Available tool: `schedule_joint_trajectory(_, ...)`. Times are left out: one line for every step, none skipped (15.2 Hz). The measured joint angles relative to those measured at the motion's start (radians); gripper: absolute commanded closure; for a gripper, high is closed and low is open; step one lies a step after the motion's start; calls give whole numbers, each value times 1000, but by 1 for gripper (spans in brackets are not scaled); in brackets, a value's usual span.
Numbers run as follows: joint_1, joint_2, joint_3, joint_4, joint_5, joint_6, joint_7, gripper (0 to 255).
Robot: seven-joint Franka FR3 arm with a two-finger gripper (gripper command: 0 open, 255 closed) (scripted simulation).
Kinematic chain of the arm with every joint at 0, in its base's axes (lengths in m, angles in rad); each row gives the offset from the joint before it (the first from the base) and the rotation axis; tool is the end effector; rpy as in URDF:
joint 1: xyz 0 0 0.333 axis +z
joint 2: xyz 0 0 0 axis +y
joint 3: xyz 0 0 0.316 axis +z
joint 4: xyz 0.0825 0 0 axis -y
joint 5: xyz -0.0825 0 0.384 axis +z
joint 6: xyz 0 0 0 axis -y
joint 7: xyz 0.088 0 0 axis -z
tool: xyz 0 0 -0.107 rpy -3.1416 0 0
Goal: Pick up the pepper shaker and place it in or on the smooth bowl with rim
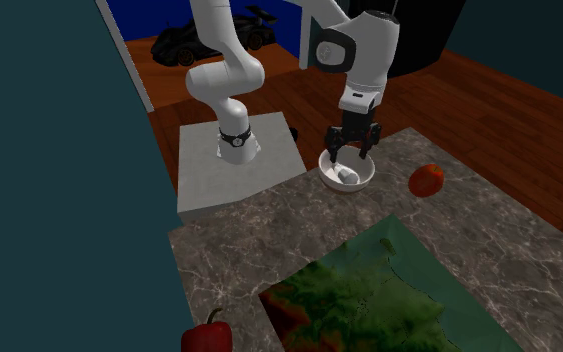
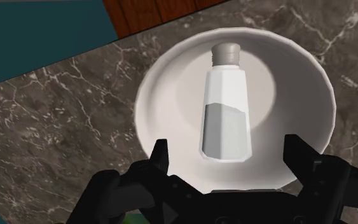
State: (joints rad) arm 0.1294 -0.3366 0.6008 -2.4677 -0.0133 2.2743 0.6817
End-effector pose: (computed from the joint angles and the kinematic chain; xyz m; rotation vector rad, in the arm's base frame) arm 0.3343 0.3011 0.4049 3.0297 0.0580 0.2939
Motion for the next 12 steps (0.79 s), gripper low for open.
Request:
schedule_joint_trajectory(0,0,0,0,0,0,0,0)
schedule_joint_trajectory(4,-10,-3,7,6,-15,-5,0)
schedule_joint_trajectory(11,-29,-9,15,17,-40,-11,0)
schedule_joint_trajectory(20,-53,-17,26,29,-72,-21,0)
schedule_joint_trajectory(23,-60,-18,50,33,-103,-22,0)
schedule_joint_trajectory(25,-68,-24,60,36,-120,-29,0)
schedule_joint_trajectory(27,-72,-25,63,38,-128,-29,0)
schedule_joint_trajectory(27,-74,-26,66,39,-133,-31,0)
schedule_joint_trajectory(27,-74,-26,68,39,-135,-30,0)
schedule_joint_trajectory(27,-75,-26,69,39,-137,-31,0)
schedule_joint_trajectory(28,-75,-26,70,39,-138,-31,0)
schedule_joint_trajectory(28,-75,-26,70,39,-138,-31,0)
